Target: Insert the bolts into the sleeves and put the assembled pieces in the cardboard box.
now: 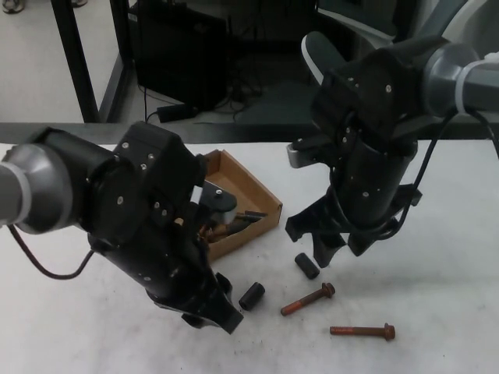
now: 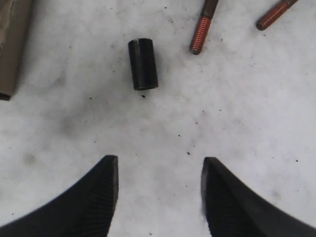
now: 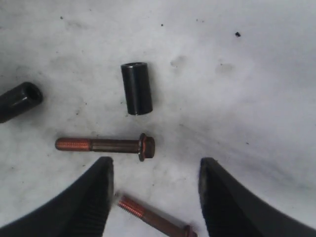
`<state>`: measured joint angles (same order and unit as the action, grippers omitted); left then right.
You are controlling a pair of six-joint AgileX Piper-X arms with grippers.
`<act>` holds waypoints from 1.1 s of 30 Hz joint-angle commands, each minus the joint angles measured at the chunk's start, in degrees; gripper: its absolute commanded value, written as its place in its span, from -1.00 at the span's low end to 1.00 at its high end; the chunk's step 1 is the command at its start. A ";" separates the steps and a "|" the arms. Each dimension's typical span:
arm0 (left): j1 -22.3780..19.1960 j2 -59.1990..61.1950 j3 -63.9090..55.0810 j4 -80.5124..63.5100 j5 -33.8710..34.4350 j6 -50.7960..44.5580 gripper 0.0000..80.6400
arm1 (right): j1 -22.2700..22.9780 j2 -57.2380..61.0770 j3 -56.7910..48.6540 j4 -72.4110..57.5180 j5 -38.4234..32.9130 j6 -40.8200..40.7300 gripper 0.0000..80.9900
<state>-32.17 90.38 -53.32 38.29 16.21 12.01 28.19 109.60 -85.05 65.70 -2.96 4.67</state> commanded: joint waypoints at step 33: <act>-3.11 -0.81 -0.32 0.56 -0.69 1.34 0.22 | 1.52 8.82 -0.22 -11.38 -1.22 -8.93 0.28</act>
<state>-35.01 90.38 -53.32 38.84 15.96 12.86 29.77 118.15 -85.05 55.40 -3.68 -3.76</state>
